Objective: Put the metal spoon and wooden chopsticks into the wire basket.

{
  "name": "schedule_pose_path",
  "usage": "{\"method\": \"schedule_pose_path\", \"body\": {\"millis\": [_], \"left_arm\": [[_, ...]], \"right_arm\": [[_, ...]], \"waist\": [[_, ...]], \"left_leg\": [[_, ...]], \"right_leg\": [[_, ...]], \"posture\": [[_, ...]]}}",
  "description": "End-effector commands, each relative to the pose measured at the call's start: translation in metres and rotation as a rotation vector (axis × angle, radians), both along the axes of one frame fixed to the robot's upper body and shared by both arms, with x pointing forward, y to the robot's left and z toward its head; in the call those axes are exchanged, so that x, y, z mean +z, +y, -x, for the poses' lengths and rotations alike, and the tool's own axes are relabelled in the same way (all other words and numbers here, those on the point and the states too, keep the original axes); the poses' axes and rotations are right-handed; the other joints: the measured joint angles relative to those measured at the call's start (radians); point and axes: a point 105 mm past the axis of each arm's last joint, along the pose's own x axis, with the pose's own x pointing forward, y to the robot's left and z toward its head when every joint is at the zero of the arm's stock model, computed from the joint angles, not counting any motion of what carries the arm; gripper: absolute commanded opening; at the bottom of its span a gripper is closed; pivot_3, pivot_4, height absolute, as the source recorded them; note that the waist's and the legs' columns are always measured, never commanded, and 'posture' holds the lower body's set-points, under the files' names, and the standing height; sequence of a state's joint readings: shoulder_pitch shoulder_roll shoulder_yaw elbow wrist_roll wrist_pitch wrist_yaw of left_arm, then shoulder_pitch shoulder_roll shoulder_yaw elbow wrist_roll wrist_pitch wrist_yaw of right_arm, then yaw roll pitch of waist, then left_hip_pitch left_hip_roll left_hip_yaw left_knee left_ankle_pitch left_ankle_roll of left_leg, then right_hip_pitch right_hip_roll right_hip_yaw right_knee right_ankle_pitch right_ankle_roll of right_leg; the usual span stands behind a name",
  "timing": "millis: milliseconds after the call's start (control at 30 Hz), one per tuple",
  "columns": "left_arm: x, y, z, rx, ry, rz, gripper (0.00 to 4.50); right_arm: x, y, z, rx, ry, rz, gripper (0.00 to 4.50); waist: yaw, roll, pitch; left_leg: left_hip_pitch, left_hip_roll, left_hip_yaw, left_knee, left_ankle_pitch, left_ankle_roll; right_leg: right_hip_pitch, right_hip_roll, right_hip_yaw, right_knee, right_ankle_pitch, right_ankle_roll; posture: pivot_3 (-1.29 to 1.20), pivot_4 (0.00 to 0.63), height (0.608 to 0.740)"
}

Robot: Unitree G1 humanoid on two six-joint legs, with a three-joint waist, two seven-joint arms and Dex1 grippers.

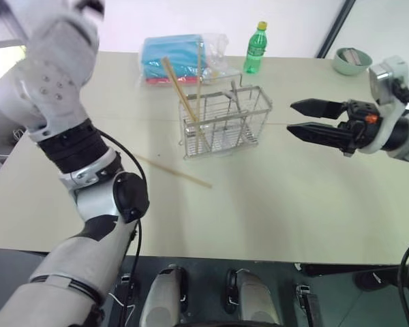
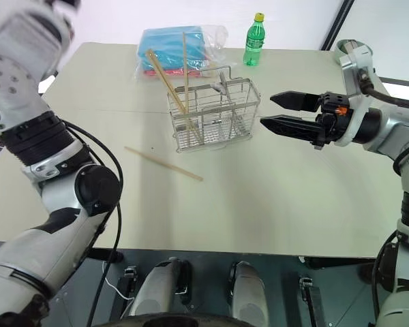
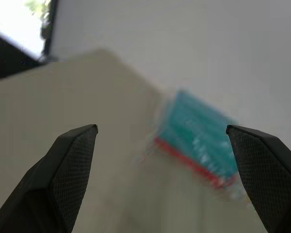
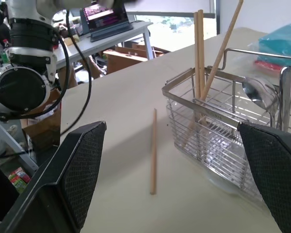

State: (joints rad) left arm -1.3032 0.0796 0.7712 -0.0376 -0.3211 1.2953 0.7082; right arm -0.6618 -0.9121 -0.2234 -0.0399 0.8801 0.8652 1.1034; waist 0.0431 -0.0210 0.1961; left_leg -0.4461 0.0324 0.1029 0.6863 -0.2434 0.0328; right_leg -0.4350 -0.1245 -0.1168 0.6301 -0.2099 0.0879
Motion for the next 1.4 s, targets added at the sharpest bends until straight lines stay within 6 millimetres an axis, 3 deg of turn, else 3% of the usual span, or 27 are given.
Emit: {"method": "schedule_pose_path", "body": {"millis": [33, 200, 400, 567, 733, 833, 1033, 1100, 1400], "left_arm": [[-0.03, -0.008, 0.007, 0.013, 0.16, 0.036, 4.46], [-0.087, -0.03, 0.008, -0.022, 0.37, 0.037, 4.46], [-0.136, -0.05, 0.009, -0.058, 0.524, 0.011, 4.46], [-0.16, -0.063, 0.002, -0.09, 0.569, 0.032, 4.46], [-0.168, -0.072, -0.007, -0.104, 0.56, 0.053, 4.46], [-0.168, -0.075, -0.013, -0.104, 0.531, 0.083, 3.65], [-0.163, -0.072, -0.017, -0.084, 0.504, 0.121, 0.73], [-0.159, -0.067, -0.019, -0.067, 0.487, 0.133, 0.05], [-0.146, -0.046, -0.021, -0.031, 0.432, 0.097, 0.05]], "right_arm": [[0.009, 0.004, 0.001, 0.026, -0.047, -0.008, 4.47], [0.008, 0.011, 0.001, 0.049, -0.043, -0.005, 4.47], [0.009, 0.013, 0.004, 0.059, -0.037, -0.005, 4.47], [0.004, 0.01, 0.01, 0.056, -0.025, 0.016, 4.47], [0.004, 0.004, 0.014, 0.044, -0.018, 0.028, 4.47], [0.004, 0.002, 0.014, 0.034, -0.018, 0.034, 4.47], [0.005, 0.001, 0.012, 0.027, -0.022, 0.022, 4.47], [0.004, 0.002, 0.011, 0.028, -0.022, 0.02, 4.47], [0.004, 0.006, 0.007, 0.045, -0.025, 0.005, 4.47]], "waist": [[0.0, 0.0, 0.0], [-0.004, 0.0, 0.0], [-0.004, 0.0, 0.0], [-0.001, 0.001, 0.0], [0.0, 0.003, -0.002], [-0.001, 0.003, -0.002], [0.0, 0.003, -0.002], [0.0, 0.003, -0.002], [-0.004, 0.003, -0.002]], "left_leg": [[-0.001, 0.0, 0.0, 0.001, 0.001, -0.002], [0.0, -0.001, 0.002, 0.001, 0.001, -0.003], [0.0, 0.0, 0.002, 0.0, 0.001, -0.003], [-0.001, 0.0, 0.002, 0.0, 0.0, -0.002], [0.001, -0.001, 0.002, 0.0, -0.002, 0.001], [0.002, -0.001, 0.002, 0.0, -0.002, 0.002], [0.002, -0.001, 0.002, 0.0, -0.002, 0.002], [0.002, -0.001, 0.002, 0.0, -0.002, 0.002], [0.001, -0.001, 0.002, 0.0, -0.002, 0.002]], "right_leg": [[0.0, 0.0, 0.0, 0.0, 0.0, 0.0], [0.0, -0.001, 0.0, -0.001, 0.001, 0.001], [-0.002, 0.0, 0.0, 0.0, 0.001, 0.001], [-0.002, -0.001, 0.0, 0.0, 0.001, 0.001], [0.0, -0.002, 0.0, 0.0, 0.001, 0.001], [0.0, -0.002, 0.0, 0.0, 0.001, 0.001], [0.0, -0.003, 0.0, 0.0, 0.001, 0.001], [0.0, -0.003, 0.0, 0.0, 0.001, 0.001], [-0.001, -0.003, 0.0, 0.0, 0.001, 0.001]], "posture": [[0.0, 0.15, 0.707], [0.0, 0.15, 0.707], [0.0, 0.15, 0.707], [0.0, 0.15, 0.707], [0.0, 0.15, 0.707], [0.0, 0.15, 0.707], [0.0, 0.15, 0.707], [0.0, 0.15, 0.707], [0.0, 0.15, 0.707]]}}
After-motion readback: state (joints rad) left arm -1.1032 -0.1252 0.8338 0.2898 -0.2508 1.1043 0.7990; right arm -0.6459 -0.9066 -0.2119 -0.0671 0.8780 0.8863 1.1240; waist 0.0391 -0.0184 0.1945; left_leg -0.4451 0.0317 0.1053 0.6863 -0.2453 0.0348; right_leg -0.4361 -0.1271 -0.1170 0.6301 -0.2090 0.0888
